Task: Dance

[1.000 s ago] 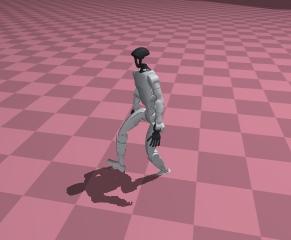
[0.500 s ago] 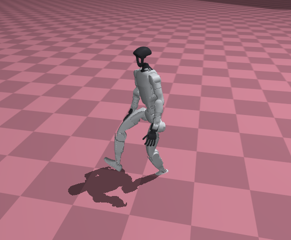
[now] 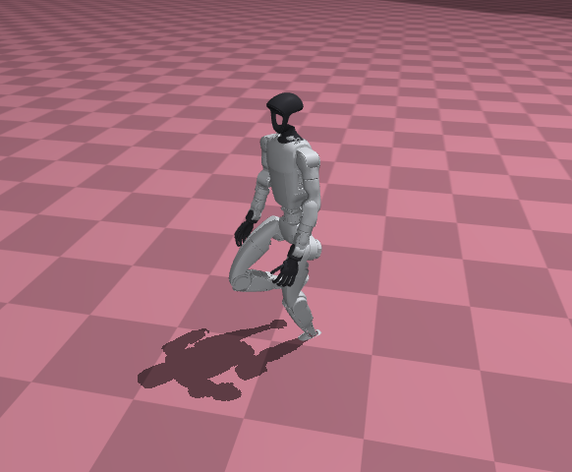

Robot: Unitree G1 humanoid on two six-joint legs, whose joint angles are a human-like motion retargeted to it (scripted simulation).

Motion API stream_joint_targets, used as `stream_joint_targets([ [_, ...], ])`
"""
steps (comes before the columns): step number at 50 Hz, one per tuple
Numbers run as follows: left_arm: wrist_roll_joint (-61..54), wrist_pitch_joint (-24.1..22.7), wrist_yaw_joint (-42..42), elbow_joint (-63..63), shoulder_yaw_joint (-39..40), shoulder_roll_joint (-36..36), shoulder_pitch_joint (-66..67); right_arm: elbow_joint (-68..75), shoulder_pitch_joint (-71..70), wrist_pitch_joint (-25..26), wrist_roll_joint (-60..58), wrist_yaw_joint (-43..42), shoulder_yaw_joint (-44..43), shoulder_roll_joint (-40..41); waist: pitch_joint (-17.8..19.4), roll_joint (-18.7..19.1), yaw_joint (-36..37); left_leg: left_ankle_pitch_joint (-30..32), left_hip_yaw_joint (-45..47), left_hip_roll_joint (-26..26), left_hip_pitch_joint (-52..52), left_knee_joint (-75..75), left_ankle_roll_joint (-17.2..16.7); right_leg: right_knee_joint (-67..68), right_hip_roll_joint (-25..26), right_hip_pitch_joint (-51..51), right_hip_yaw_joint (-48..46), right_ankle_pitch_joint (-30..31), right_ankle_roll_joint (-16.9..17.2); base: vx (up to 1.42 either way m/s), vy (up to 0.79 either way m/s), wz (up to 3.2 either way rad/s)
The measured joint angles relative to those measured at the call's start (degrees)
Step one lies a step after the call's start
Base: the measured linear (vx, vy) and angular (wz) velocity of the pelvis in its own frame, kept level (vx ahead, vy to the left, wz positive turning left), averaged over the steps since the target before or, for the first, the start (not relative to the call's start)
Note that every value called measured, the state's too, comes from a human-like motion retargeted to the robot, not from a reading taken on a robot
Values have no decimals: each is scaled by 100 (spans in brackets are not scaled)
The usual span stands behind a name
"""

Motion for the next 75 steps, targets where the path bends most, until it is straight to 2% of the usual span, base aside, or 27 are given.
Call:
stream_joint_targets([
  [5,-5,5,-44,-29,-41,-81,78,4,98,-28,55,55,-6,-2,-87,-101,-9,35,49,-75,-105,64,-36,161,-27,-22,29,-145,23,0,0,0],
  [8,-99,-6,-52,-60,-29,-122,110,15,108,-31,70,62,2,-27,-59,-117,-49,94,32,-108,5,-62,-78,-449,-157,-121,12,-191,27,0,0,0],
  [15,-235,-78,37,-134,8,-163,166,3,61,-24,-137,34,137,-116,134,-12,-177,333,-139,-109,546,-807,-246,-3014,-686,-285,-396,-409,26,5,0,10],
  [22,43,-211,124,-125,20,-95,216,-74,54,-1,-588,-139,230,-102,-5,211,-166,797,-216,124,789,-1814,-464,-5774,-923,-696,-1140,-585,201,0,-4,1],
  [29,343,-315,291,-122,-15,15,225,-205,101,-52,-872,-363,263,-30,-175,267,-105,937,-115,171,557,-1791,-643,-7292,-991,-1166,-1600,-905,320,-8,-7,3],
  [35,461,-365,348,-121,-24,57,169,-241,104,-83,-956,-429,276,17,-331,342,-63,991,-143,278,392,-1775,-687,-7609,-974,-1283,-1799,-836,233,-3,-2,4],
  [45,354,-386,272,-87,-63,30,88,-167,159,-66,-905,-320,298,84,-310,275,-74,862,-336,262,343,-1375,-666,-6579,-1061,-1056,-1497,-408,224,0,1,14],
  [53,-43,-349,121,-42,19,-79,60,-115,262,-73,-627,-10,356,137,-18,-42,-208,565,-533,-8,470,-702,-563,-4192,-1154,-471,-779,176,226,1,5,34],
  [58,-199,-276,8,-58,144,-143,40,-131,345,-129,-365,195,324,172,98,-278,-227,440,-566,-178,448,-294,-505,-2747,-998,-4,-355,362,239,-1,6,27],
  [60,-269,-234,-76,-55,228,-146,-68,-120,282,-138,-233,299,289,152,141,-262,-167,574,-600,-91,616,-604,-498,-2330,-793,177,-254,539,268,1,6,6],
  [65,-329,-216,-169,-83,261,-202,-3,-113,420,-163,-47,411,201,223,39,-495,-118,555,-618,-221,416,-358,-434,-1128,-644,564,2,641,319,1,5,19],
  [67,-358,-203,-220,-83,284,-189,-23,-100,414,-163,8,474,175,237,-39,-480,-74,607,-642,-131,383,-488,-433,-786,-484,616,19,751,340,0,0,0],
  [68,-350,-209,-216,-83,268,-236,57,-89,492,-169,12,469,176,265,-64,-599,-62,563,-595,-261,278,-293,-413,-540,-540,723,91,633,346,0,0,0],
  [70,-343,-191,-259,-77,304,-173,-25,-87,429,-162,49,554,138,255,-136,-484,-43,627,-671,-46,304,-556,-436,-356,-293,666,23,879,380,0,0,0],
  [75,-301,-203,-262,-65,302,-197,63,-75,527,-179,25,636,115,298,-221,-621,-54,534,-627,-124,100,-309,-424,-57,-224,741,40,793,432,0,0,0],
])
